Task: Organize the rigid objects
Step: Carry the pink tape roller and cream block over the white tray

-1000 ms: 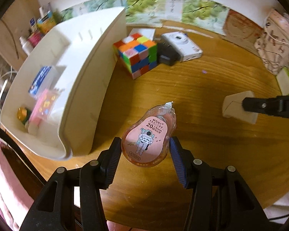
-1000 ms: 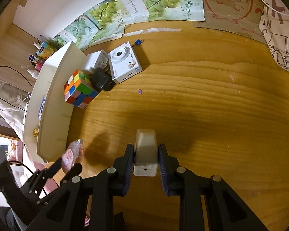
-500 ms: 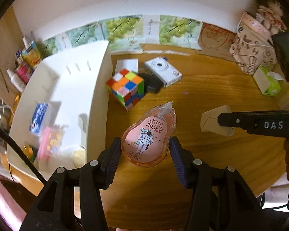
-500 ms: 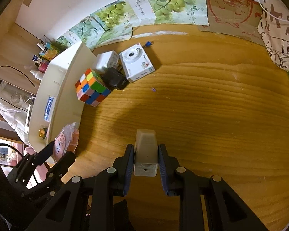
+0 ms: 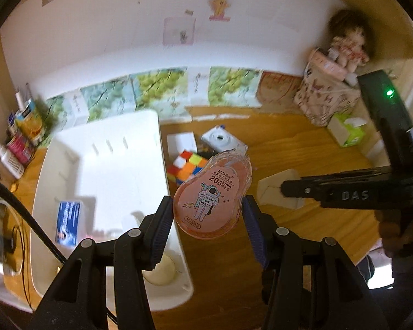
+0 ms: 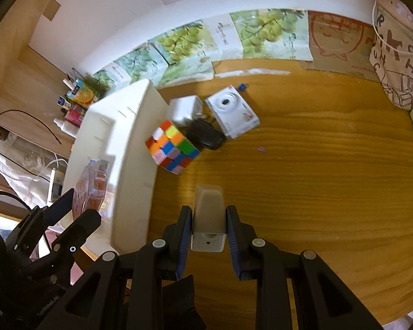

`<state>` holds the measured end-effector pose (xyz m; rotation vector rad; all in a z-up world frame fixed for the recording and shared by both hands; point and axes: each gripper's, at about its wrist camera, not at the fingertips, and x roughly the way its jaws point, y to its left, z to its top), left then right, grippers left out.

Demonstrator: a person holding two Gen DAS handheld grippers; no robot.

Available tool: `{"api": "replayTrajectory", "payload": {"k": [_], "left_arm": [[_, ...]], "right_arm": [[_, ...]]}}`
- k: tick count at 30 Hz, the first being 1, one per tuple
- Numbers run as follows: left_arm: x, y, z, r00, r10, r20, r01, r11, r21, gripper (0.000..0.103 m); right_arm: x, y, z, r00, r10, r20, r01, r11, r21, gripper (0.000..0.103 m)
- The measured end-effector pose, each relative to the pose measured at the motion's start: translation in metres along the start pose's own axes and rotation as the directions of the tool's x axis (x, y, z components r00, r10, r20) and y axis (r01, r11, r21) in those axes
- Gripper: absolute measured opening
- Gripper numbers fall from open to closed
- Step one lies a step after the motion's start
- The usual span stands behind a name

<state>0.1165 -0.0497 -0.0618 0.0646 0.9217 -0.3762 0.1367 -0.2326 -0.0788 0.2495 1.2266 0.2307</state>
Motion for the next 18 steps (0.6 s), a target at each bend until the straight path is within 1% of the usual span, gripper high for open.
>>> {"api": "replayTrajectory", "payload": {"k": [2,8,14,18], "left_arm": [[-0.007,0.010,0.002,0.999,-0.032,0.028,0.032,0.999,0.018,0.055],[-0.021,0.040,0.005,0.995,-0.075,0.066,0.072,0.996,0.045,0.055],[-0.029,0.077,0.006,0.992,-0.090,0.083,0.086,0.995,0.046,0.055],[-0.030,0.099,0.005,0.995,-0.073,0.075,0.069,0.996,0.052,0.055]], "right_arm": [[-0.002,0.012,-0.001,1.000,0.001,0.020,-0.001,1.000,0.003,0.025],[-0.006,0.044,-0.002,0.997,-0.002,0.073,0.001,1.000,0.011,0.025],[-0.008,0.075,-0.004,0.992,0.000,0.123,0.000,1.000,0.002,0.025],[-0.003,0.098,-0.003,0.988,0.006,0.154,-0.006,1.000,-0.005,0.025]]}}
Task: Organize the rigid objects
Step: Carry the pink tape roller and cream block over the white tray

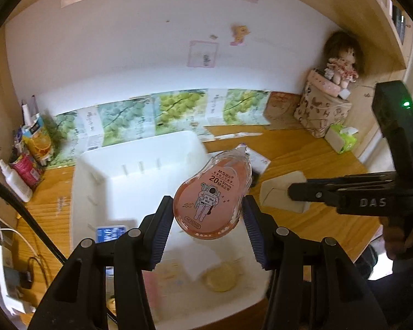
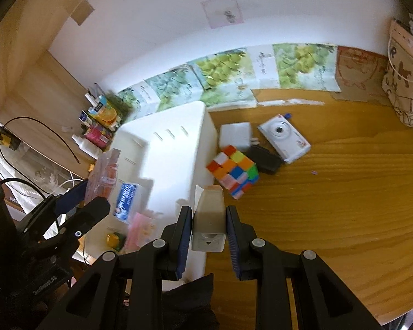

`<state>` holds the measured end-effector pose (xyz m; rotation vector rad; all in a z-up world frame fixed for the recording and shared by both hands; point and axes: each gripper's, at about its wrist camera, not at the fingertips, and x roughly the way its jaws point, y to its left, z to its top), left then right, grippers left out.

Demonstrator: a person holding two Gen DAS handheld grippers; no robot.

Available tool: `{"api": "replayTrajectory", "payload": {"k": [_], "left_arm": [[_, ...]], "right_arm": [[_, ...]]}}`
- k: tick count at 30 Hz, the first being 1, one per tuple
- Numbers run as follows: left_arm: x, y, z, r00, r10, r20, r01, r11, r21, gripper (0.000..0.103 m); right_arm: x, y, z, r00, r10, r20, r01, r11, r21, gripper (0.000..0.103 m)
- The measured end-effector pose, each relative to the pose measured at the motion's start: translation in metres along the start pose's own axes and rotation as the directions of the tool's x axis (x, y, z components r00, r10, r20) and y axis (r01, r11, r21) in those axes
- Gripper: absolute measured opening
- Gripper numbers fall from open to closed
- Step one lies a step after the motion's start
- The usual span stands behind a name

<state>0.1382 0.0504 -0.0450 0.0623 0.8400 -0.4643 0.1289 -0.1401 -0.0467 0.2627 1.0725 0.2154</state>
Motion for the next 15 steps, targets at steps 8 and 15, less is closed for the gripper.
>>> {"api": "replayTrajectory", "payload": {"k": [8,15], "left_arm": [[-0.001,0.048,-0.004,0.999,0.021,-0.026,-0.022,0.999,-0.032,0.055],[0.008,0.080,-0.011,0.994,0.065,-0.093,-0.072,0.994,-0.082,0.055]], "right_arm": [[0.013,0.043,-0.002,1.000,0.012,0.025,-0.011,1.000,-0.024,0.025],[0.031,0.071,-0.006,0.999,0.037,0.015,-0.037,0.999,-0.034,0.025]]}}
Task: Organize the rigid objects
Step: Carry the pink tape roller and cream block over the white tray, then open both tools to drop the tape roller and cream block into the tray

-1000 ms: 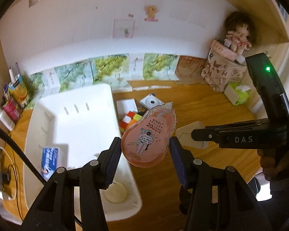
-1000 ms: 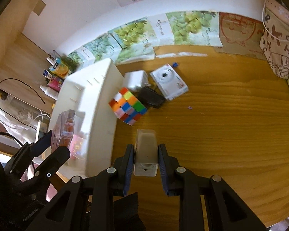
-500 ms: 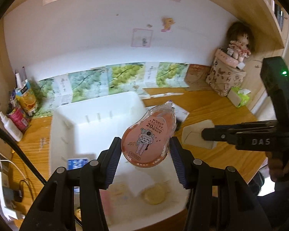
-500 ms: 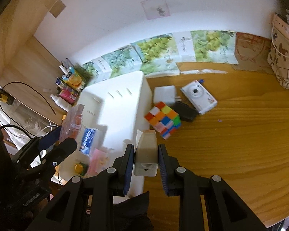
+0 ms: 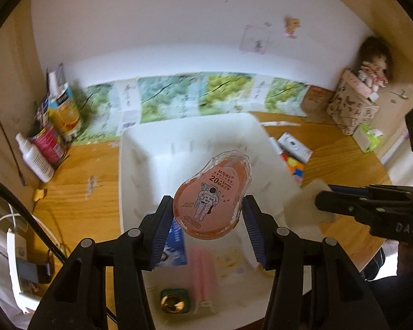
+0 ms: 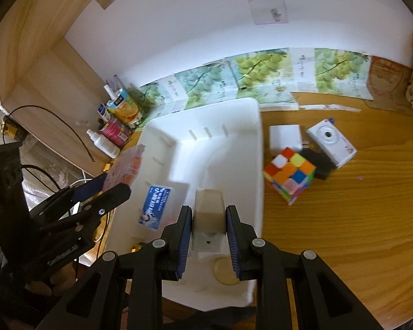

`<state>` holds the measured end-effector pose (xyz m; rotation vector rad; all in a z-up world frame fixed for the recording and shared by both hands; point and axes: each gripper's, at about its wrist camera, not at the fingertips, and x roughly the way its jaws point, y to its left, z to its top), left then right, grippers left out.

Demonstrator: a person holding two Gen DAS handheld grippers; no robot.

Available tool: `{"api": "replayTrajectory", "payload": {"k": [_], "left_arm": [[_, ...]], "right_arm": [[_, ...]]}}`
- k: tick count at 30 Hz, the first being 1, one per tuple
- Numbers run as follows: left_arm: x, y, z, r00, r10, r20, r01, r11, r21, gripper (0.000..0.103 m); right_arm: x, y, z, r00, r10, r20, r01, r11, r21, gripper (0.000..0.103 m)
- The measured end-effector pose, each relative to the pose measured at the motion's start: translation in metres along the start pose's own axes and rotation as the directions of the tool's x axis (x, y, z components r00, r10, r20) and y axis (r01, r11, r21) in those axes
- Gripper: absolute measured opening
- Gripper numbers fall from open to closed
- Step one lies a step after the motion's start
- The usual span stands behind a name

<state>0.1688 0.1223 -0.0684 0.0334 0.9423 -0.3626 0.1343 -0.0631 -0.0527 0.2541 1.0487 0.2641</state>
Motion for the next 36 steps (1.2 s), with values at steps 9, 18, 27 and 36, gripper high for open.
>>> {"api": "replayTrajectory", "payload": {"k": [9,18,27,36], "left_arm": [[0.018,0.030,-0.001,0.995,0.047,-0.092,-0.055,0.994,-0.090,0.056],[0.011,0.035,0.005,0.998,0.023,-0.062,-0.028,0.996,-0.090,0.075],[-0.007,0.029,0.020,0.996,-0.028,-0.086,0.024,0.998,-0.050,0.079],[-0.028,0.010,0.037,0.999,-0.024,-0.046,0.023,1.000,-0.018,0.080]], "right_arm": [[0.035,0.020,-0.003,0.995,0.016,-0.099,-0.023,0.997,-0.070,0.026],[0.032,0.026,0.004,0.996,0.015,-0.083,-0.025,0.993,-0.112,0.062],[0.005,0.017,0.013,1.000,-0.014,0.002,0.014,0.986,-0.167,0.075],[-0.024,-0.008,0.014,0.992,-0.061,0.109,0.085,0.969,-0.231,0.080]]}}
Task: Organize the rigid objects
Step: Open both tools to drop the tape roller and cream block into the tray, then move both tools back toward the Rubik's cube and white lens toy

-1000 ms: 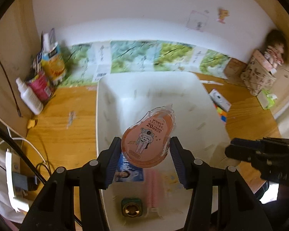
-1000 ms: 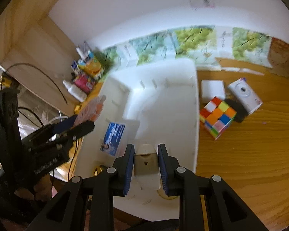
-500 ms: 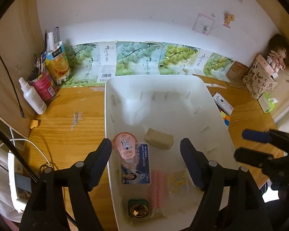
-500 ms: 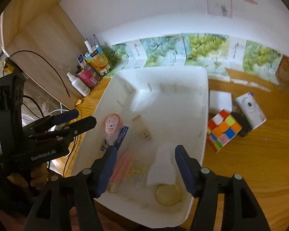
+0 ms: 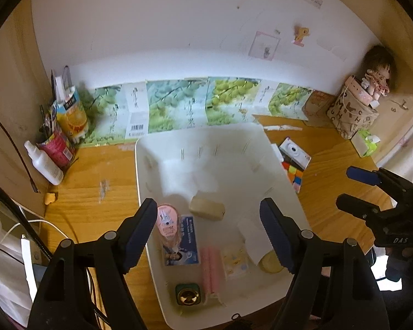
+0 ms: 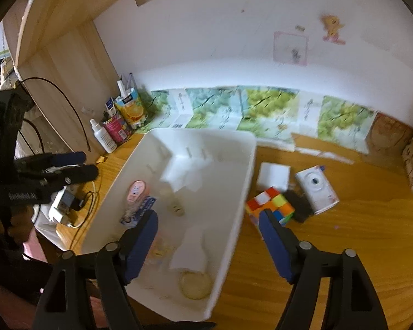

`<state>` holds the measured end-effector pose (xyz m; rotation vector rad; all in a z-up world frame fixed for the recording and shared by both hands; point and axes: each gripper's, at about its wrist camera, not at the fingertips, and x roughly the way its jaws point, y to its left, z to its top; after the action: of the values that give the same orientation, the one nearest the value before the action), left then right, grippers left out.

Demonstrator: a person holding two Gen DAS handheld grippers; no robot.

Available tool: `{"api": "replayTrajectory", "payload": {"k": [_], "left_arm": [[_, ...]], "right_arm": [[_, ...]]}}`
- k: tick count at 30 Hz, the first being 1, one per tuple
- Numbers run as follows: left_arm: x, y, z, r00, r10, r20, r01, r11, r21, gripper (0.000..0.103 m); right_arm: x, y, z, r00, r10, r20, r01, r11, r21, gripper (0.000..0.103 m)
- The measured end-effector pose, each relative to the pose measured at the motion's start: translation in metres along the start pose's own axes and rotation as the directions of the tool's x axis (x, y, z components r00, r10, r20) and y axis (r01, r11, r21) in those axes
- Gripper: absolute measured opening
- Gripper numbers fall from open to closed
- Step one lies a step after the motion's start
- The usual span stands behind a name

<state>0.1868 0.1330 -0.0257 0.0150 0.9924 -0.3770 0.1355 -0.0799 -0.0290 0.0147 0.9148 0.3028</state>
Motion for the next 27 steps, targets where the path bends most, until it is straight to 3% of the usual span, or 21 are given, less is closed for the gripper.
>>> {"api": "replayTrajectory", "payload": {"k": [11,20,27], "left_arm": [[-0.003,-0.034,0.014,1.000,0.020,0.018,-0.018,0.997,-0.073,0.083],[0.014,-0.082,0.028,0.999,0.033,-0.021,-0.035,0.994,-0.102,0.083],[0.034,-0.122,0.040,0.996,0.032,-0.083,-0.038,0.997,-0.069,0.083]], "right_arm": [[-0.026,-0.043,-0.012,0.989,-0.043,0.140,0.048,0.998,-0.029,0.081],[-0.026,-0.092,-0.018,0.981,-0.047,0.187,0.048,0.999,-0.006,0.081],[-0.024,-0.135,-0.024,0.978,-0.020,0.206,0.015,1.000,0.028,0.082]]}}
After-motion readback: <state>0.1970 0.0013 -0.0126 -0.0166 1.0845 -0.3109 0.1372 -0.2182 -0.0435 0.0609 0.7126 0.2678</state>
